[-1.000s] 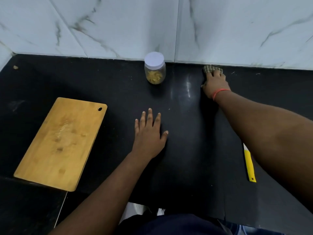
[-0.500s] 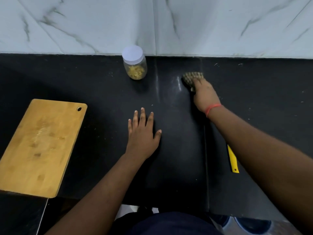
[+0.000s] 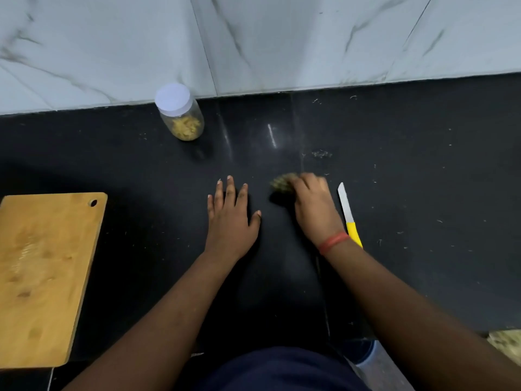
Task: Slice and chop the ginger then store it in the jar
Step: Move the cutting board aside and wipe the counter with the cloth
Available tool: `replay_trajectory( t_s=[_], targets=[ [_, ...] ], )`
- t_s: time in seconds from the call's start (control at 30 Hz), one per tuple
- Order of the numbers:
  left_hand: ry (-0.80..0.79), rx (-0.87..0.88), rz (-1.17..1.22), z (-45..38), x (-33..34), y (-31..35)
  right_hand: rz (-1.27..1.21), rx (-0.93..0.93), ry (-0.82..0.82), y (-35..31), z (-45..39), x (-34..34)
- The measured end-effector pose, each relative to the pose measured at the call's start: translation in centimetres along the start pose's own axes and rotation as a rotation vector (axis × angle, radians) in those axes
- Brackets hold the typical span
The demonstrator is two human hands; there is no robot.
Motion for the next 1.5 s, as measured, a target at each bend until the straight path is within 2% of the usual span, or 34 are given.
replay_trajectory(
  t_s=[0.1,0.17,0.27,0.4,0.5,0.57,0.67,0.77,0.87,1.0,1.07,1.2,1.3,1.4,1.5],
  targets=[
    [0.002,0.01,0.003,-0.1,0.1,0.5,0.058,0.149,0.097,3.5,-3.4,-1.3],
    [0.005,0.007,0.009,0.0,0.2,0.7,0.143,0.254,0.075,4.8,-4.6,-0.5],
    [0.005,-0.001,0.015,0.1,0.3,0.8,0.299,0.267,0.012,3.3,-3.9,1.1],
    [0.016,-0.008,0.013,-0.1,0.3,0.8,0.163,0.166,-0.053,-0.7,0.3,1.9],
    [0.033,-0.008,0.015,-0.2,0.2,0.4,-0.046,0.075,-0.118,-2.7,3.3,2.3],
    [0.048,-0.009,0.015,-0.1,0.1,0.2,-0.149,0.118,-0.06,-1.4,2.8,1.3],
    [0.057,-0.015,0.016,0.2,0.3,-0.3,-0.071,0.266,0.08,2.7,-0.5,-0.6],
    [0.062,-0.013,0.006,0.7,0.6,-1.0,0.098,0.355,0.059,5.0,-2.8,-0.4],
    [0.08,-0.016,-0.007,1.2,0.7,-2.1,0.202,0.194,-0.025,1.9,-1.1,1.3],
    [0.098,-0.011,-0.074,2.4,0.6,-4.4,-0.025,-0.087,-0.182,-4.7,5.6,3.2],
    [0.103,-0.006,-0.117,3.1,0.4,-5.9,-0.105,-0.167,-0.21,-6.0,5.9,3.0],
    [0.084,0.014,-0.156,3.9,0.4,-7.1,0.05,0.107,-0.006,-0.3,-1.4,1.0],
    [0.062,0.004,-0.175,4.8,0.4,-8.8,0.152,0.211,-0.023,0.3,-3.6,2.2],
    [0.058,-0.006,-0.174,5.5,0.2,-10.5,0.17,0.009,-0.107,-5.4,-0.5,4.3],
    [0.072,-0.015,-0.148,6.1,-0.3,-12.0,0.018,-0.265,-0.242,-11.0,4.5,5.8]
  ],
)
Point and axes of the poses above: each hand's wrist, its own z-axis away from the middle knuckle, its own x-axis out of the palm, y = z × x, the point moved 8 cm from there along -z, towards the middle knuckle, and after that the axes turned 2 degrees about x, right-handed, at the moved point
